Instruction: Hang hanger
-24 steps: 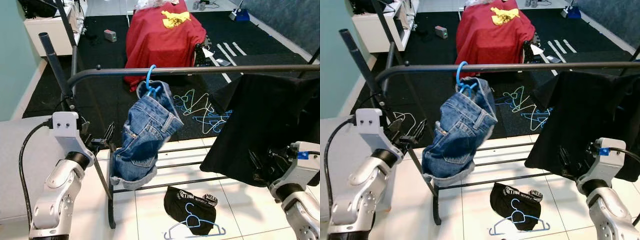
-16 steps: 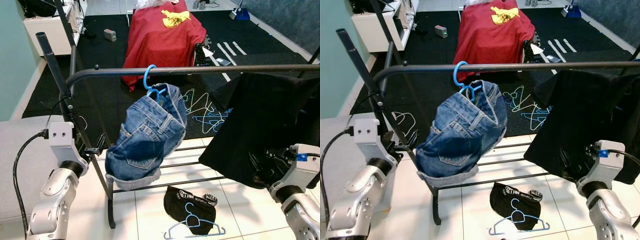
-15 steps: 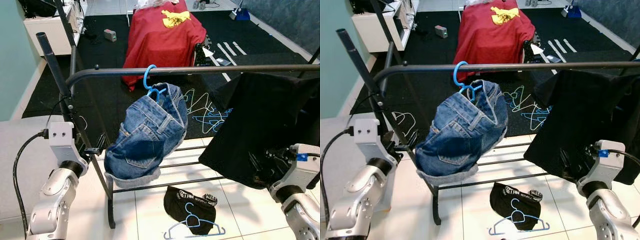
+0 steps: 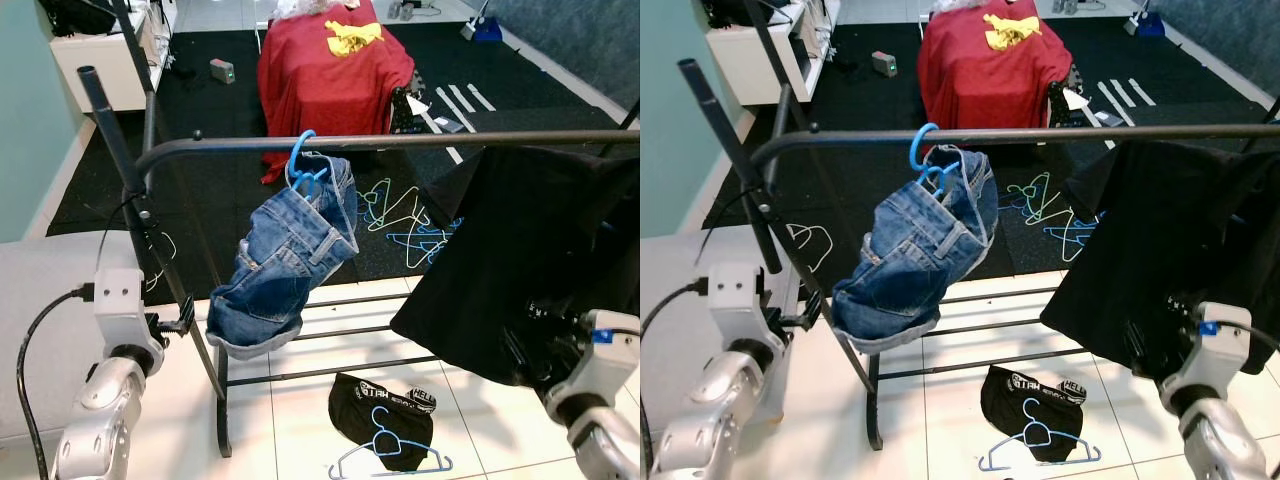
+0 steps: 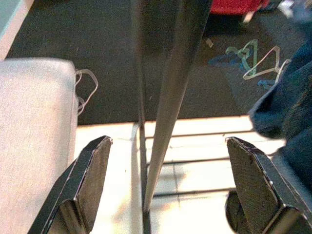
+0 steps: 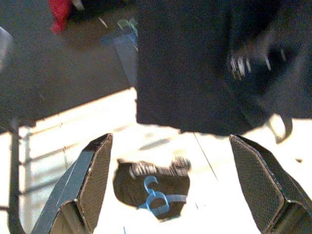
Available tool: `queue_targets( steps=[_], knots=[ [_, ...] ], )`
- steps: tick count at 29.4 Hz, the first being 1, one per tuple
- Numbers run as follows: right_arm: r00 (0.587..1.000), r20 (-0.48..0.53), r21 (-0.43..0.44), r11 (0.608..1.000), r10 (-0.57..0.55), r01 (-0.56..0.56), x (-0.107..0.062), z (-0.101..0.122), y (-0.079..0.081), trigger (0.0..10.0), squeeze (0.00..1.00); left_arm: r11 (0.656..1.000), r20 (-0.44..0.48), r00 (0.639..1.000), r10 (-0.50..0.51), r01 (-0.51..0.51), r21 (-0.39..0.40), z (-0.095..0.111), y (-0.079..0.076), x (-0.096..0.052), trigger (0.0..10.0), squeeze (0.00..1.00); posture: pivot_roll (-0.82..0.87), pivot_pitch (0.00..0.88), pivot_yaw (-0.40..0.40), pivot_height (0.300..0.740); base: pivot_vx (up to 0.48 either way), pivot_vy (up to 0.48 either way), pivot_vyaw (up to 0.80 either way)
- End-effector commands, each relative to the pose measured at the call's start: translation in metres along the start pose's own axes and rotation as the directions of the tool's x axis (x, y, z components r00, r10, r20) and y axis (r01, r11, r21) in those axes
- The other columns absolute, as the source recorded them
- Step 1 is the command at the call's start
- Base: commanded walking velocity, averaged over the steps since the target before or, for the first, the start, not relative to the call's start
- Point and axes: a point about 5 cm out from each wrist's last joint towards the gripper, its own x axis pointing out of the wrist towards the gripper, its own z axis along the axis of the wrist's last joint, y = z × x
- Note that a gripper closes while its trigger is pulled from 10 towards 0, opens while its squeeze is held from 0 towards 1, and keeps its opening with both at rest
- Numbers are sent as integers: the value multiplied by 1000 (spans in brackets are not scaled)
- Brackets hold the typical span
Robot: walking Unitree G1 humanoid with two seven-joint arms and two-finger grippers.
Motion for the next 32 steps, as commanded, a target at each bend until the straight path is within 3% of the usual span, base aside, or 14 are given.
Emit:
queue_targets(
  steps=[1,17,32],
  knots=[
    [1000,5,2,1000,-25,25,-3,-2,-6,10000,0,1000,-14,1000,2,-1,18,-5,1,-1,10000,0,-24,190,12,740,0,0,0],
    [1000,16,3,1000,-25,25,-1,-7,-6,10000,0,999,-48,999,2,0,51,-19,-1,2,10000,0,-40,189,16,740,-199,0,0],
    [997,-57,3,999,-44,45,-6,-34,-7,10000,0,996,-113,993,-38,47,81,-38,-2,-1,10000,0,14,199,27,740,-308,0,0]
  ],
)
